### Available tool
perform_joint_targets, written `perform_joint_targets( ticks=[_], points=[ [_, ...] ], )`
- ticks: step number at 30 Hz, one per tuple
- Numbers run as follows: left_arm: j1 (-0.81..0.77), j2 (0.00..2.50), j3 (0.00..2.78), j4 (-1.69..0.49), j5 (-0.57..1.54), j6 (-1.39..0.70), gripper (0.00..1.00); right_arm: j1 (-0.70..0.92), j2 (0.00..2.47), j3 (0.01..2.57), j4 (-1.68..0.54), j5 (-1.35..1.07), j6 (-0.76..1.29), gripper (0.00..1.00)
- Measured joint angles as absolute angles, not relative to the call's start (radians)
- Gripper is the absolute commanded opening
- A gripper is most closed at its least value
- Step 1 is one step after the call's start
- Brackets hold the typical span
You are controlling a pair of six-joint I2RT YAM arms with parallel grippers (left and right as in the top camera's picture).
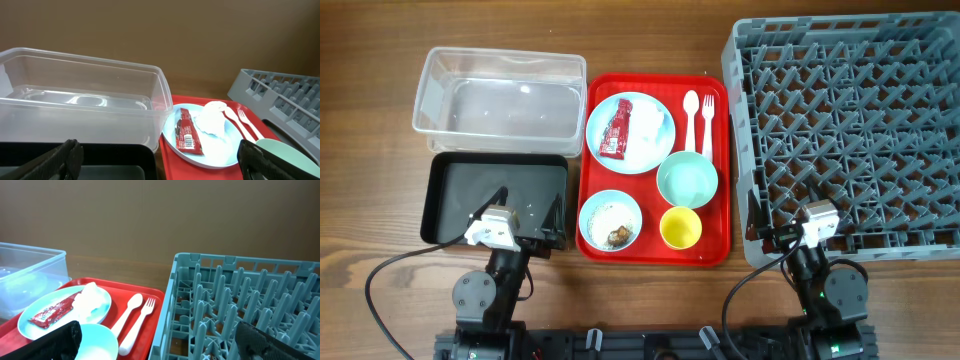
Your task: Sort waste into correct bins and load items into the dishwasher rack
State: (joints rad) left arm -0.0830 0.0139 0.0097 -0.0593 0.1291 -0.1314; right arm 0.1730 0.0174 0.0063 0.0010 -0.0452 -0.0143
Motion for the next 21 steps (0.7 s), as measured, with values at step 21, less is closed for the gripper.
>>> perform_joint_targets(
  ticks=[21],
  points=[
    [-0.083, 0.014, 0.009, 0.045, 0.274, -0.157, 1.0, 0.173, 0.018, 0.02, 0.016, -0.163, 0.137, 1.0]
  ],
)
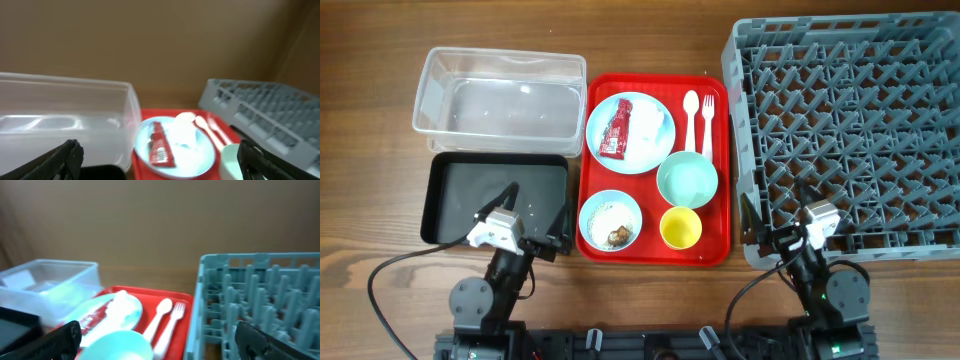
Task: Sort waste into correct bins and load items into the dishwasher rack
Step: 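Reach the left gripper to the yellow cup and grasp it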
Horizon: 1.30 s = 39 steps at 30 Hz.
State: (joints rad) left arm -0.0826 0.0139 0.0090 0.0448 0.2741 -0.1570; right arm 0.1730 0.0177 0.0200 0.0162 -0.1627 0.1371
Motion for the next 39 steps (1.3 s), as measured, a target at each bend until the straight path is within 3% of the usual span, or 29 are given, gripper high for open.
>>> perform_joint_targets(
  ticks=[8, 19, 24, 27, 28, 29, 30, 35, 39],
  points=[
    [-0.083, 0.105, 0.256, -0.167, 0.368, -0.27, 0.99, 0.173, 0.136, 0.421, -0.371, -0.236, 0.215, 1.0],
    [-0.082, 0.999, 1.302, -1.056, 0.442, -0.303, 1.0, 0.173, 0.894, 1.093, -0.957, -0.308, 0.229, 1.0],
    [-0.089, 1.179, 1.424, -1.126, 0.525, -0.347, 0.89, 0.173, 1.043, 1.138, -0.984, -0.318, 0.234, 1.0],
    [-0.2, 1.274, 1.432, -1.196, 0.506, -0.341, 0.88, 0.173, 1.065, 1.138, -0.966, -0.293, 0.287, 1.0],
    [-0.252, 1.307, 1.433, -1.216, 0.474, -0.34, 0.79, 0.173, 1.064, 1.138, -0.963, -0.265, 0.317, 1.0],
    [-0.312, 1.345, 1.434, -1.234, 0.431, -0.338, 0.61, 0.173, 1.061, 1.14, -0.96, -0.212, 0.369, 1.0],
    [-0.401, 1.41, 1.433, -1.248, 0.37, -0.34, 0.57, 0.173, 1.06, 1.141, -0.961, -0.187, 0.39, 1.0],
    [-0.658, 1.639, 1.435, -1.222, 0.22, -0.341, 0.53, 0.155, 1.013, 1.142, -0.97, -0.103, 0.467, 1.0],
    [-0.736, 1.74, 1.435, -1.177, 0.188, -0.344, 0.55, 0.124, 0.999, 1.142, -0.992, -0.088, 0.48, 1.0]
  ],
)
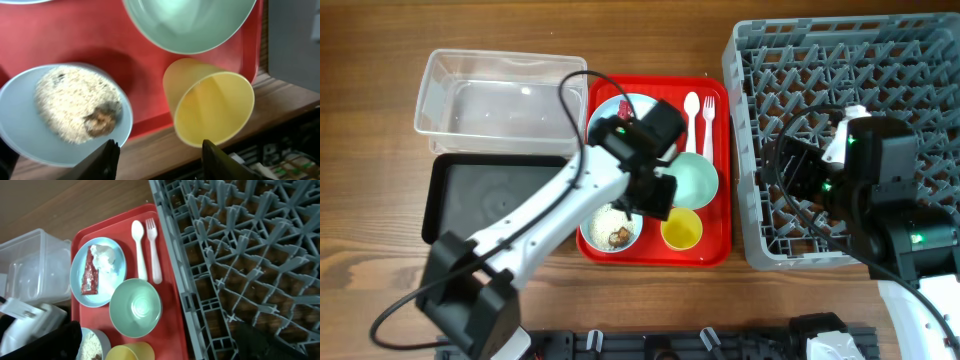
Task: Sort waste into correct bins and load items into the dishwasher rack
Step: 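Reach the left gripper to the yellow cup and grasp it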
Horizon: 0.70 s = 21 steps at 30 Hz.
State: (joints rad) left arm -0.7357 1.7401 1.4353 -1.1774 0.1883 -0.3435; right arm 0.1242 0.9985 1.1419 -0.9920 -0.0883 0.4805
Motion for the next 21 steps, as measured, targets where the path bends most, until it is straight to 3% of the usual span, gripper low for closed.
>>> perform_joint_targets(
  ticks=[2, 7, 8, 9, 10, 21],
  points=[
    [-0.766, 1.767, 1.435, -1.156, 0.179, -0.344, 0.57, 0.12, 0.999, 1.142, -0.992, -0.084, 0.484, 1.0],
    [-0.838, 1.855, 1.435, -1.112, 0.146, -0.346, 0.45, 0.121, 0.999, 1.142, -0.995, -0.084, 0.487, 1.0],
    [-0.839, 1.866, 1.433, -1.103, 0.137, -0.346, 0.34, 0.121, 0.999, 1.142, -0.995, -0.084, 0.487, 1.0],
    [-0.839, 1.877, 1.428, -1.088, 0.13, -0.346, 0.13, 0.121, 0.999, 1.142, -0.995, -0.085, 0.487, 1.0],
    [-0.839, 1.888, 1.422, -1.074, 0.124, -0.353, 0.04, 0.121, 0.999, 1.142, -0.995, -0.085, 0.487, 1.0],
    [-0.793, 1.819, 1.389, -1.188, 0.155, -0.381, 0.04, 0.12, 0.999, 1.142, -1.008, -0.098, 0.482, 0.95]
  ],
)
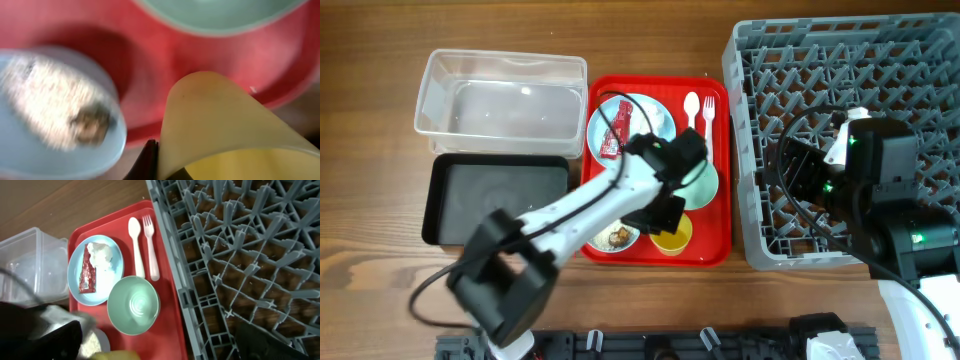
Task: Sort waste into correct bins and load items into the dishwasher rack
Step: 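Reach the left gripper to the yellow cup and grasp it, then lift the yellow cup and pass it to the right gripper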
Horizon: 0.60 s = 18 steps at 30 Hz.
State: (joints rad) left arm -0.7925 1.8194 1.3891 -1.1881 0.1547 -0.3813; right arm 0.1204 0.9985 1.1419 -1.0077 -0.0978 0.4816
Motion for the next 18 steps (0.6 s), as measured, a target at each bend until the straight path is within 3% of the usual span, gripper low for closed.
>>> perform_joint_targets(
  ticks=[5, 9, 13, 18],
  points=[
    [-0.531, 1.56, 1.387, -1.122, 0.451, -0.365, 0.04, 0.117, 0.999, 1.143, -0.858, -0.426, 0.319, 0.87],
    [-0.249, 1.502, 1.388, -1.015, 0.919, -0.334, 0.04, 0.144, 1.019, 1.151, -0.73, -0.781, 0.221, 0.85],
    [-0.193, 1.504, 1.388, -1.004, 1.216, -0.324, 0.04, 0.263, 1.068, 1.151, -0.644, -0.881, 0.207, 0.85],
    [-0.207, 1.504, 1.388, -1.005, 1.342, -0.322, 0.04, 0.347, 1.099, 1.151, -0.524, -0.878, 0.22, 0.85]
  ],
)
